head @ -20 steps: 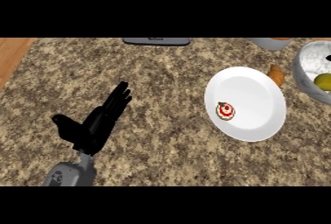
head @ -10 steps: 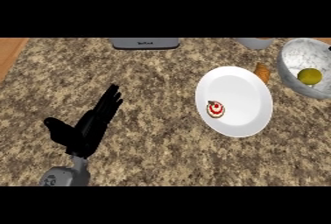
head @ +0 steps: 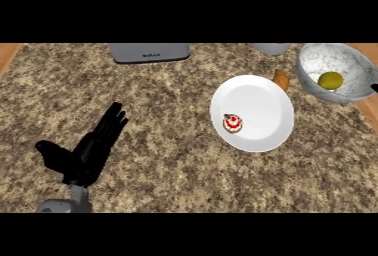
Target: Pick the lemon from the plate and place it in the bowl
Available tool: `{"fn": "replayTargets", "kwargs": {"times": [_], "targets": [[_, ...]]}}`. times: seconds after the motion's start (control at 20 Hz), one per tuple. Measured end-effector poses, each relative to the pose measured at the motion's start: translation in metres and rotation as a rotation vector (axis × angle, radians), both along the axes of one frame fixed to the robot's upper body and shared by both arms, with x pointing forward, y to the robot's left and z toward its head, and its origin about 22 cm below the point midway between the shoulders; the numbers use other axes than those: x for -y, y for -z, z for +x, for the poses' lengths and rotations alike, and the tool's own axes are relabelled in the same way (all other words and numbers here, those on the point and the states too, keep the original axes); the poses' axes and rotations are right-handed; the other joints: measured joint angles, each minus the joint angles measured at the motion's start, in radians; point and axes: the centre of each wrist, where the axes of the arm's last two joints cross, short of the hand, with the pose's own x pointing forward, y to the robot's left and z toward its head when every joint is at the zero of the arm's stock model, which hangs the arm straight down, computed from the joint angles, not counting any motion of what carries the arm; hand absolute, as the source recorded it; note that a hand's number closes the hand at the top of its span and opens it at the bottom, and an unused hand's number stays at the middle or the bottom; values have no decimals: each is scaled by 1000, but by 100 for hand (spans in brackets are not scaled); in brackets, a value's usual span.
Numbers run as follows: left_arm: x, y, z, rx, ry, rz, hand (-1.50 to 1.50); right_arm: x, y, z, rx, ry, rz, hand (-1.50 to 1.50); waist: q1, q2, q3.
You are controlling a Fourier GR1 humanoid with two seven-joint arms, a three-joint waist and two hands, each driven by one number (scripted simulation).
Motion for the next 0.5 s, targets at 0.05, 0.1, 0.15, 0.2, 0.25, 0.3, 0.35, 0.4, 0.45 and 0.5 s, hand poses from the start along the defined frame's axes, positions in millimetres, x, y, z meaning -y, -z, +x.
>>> {"fn": "replayTargets", "kwargs": {"times": [0.05, 0.1, 0.15, 0.2, 0.25, 0.3, 0.35, 0.4, 0.45, 0.5], "targets": [[-2, 0, -1, 0, -5, 0, 0, -2, 7, -9, 1, -11, -6, 150, -6, -2, -1], [-3, -1, -1, 2, -10, 0, 0, -5, 16, -19, 0, -22, -14, 150, -13, -3, -1], [-4, -2, -1, 1, -21, -1, 0, -7, 28, -31, -7, -34, -16, 150, -22, -5, -1], [-6, -2, -2, 0, -28, 0, 0, -9, 39, -44, -15, -38, -18, 150, -28, -5, -1], [-8, -3, -2, 1, -35, 2, 0, -13, 49, -57, -23, -46, -15, 150, -33, -6, -1], [-8, -3, -2, 2, -38, 5, 0, -19, 62, -70, -32, -55, -7, 150, -39, -5, -1], [-8, -3, -3, 1, -40, 4, 0, -25, 75, -84, -43, -61, -1, 150, -41, -5, -1], [-8, -2, -4, 3, -44, 2, 0, -31, 87, -100, -59, -64, 2, 150, -44, -3, -1], [-8, -1, -6, 5, -48, 2, 0, -36, 97, -117, -77, -71, 5, 150, -44, -2, -1], [-8, -3, -4, 9, -51, 2, 0, -42, 108, -134, -100, -82, 9, 150, -46, 0, -1]]}}
